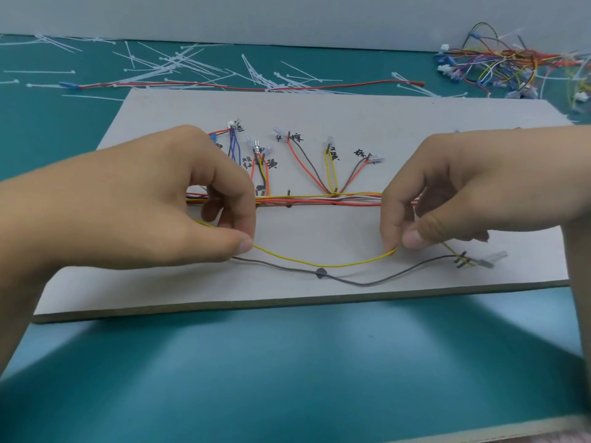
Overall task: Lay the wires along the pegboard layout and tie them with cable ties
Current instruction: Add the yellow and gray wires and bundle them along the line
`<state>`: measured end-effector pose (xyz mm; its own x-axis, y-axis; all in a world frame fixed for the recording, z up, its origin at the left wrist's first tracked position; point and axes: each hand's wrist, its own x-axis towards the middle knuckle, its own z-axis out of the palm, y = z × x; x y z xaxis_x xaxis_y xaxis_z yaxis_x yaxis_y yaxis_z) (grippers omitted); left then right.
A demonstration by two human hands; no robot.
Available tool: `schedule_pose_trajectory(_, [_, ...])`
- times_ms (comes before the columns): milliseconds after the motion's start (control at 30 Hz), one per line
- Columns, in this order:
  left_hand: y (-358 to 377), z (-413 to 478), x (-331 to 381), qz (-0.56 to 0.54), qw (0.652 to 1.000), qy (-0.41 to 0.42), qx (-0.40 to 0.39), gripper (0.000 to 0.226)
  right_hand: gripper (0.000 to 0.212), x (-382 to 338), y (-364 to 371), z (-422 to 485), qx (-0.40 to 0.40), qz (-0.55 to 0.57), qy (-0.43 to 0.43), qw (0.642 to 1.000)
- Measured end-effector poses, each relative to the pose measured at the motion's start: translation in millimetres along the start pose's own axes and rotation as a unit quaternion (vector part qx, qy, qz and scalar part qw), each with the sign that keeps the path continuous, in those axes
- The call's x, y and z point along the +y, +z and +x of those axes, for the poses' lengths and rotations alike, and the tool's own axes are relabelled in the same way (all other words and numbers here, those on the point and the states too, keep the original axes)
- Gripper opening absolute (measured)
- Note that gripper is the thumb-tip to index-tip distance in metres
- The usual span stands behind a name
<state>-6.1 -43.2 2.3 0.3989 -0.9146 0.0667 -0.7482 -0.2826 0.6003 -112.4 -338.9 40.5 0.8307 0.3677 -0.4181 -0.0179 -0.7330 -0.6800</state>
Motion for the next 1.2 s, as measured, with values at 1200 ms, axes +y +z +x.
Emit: schedule_pose_trajectory(1200, [3,0,-4,-0.014,1.0,-0.002,-0.006,0.018,0.026,1,8,2,-0.018,0.044,0.047,0.998])
